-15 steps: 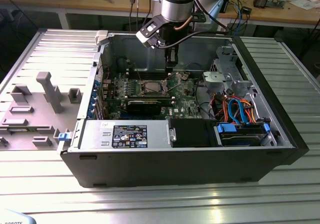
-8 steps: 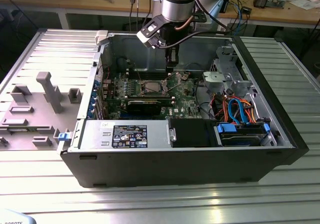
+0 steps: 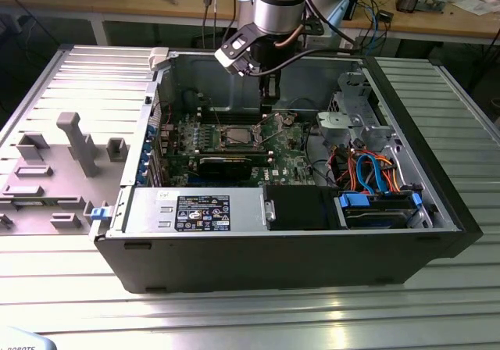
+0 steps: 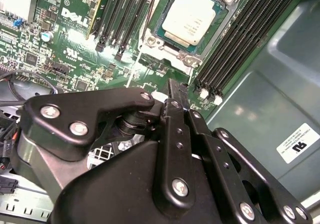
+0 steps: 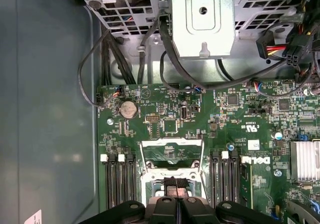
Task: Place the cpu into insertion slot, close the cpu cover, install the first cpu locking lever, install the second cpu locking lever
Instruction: 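Close the cpu cover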
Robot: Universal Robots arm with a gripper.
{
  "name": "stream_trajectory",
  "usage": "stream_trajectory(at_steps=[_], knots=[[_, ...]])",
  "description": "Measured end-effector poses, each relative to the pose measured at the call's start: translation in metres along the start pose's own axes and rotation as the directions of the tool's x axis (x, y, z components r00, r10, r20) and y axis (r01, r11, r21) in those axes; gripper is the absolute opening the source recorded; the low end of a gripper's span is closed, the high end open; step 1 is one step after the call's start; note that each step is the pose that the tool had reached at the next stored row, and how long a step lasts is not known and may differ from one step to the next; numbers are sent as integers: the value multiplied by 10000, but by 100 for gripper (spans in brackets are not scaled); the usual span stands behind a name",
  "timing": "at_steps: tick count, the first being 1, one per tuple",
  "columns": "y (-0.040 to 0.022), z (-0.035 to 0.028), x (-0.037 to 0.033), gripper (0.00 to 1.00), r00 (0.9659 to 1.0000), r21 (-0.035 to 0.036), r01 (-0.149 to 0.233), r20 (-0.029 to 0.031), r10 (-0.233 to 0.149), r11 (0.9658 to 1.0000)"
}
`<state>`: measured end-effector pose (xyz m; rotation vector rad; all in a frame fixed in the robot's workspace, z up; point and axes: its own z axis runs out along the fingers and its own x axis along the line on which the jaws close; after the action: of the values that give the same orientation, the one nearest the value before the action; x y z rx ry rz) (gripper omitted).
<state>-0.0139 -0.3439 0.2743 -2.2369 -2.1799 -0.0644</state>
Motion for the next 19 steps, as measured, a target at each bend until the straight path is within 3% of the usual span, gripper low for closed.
stream_trajectory(at_steps=[19], knots=[[83,4,2,11,10000,0,2,1,-2,10000]])
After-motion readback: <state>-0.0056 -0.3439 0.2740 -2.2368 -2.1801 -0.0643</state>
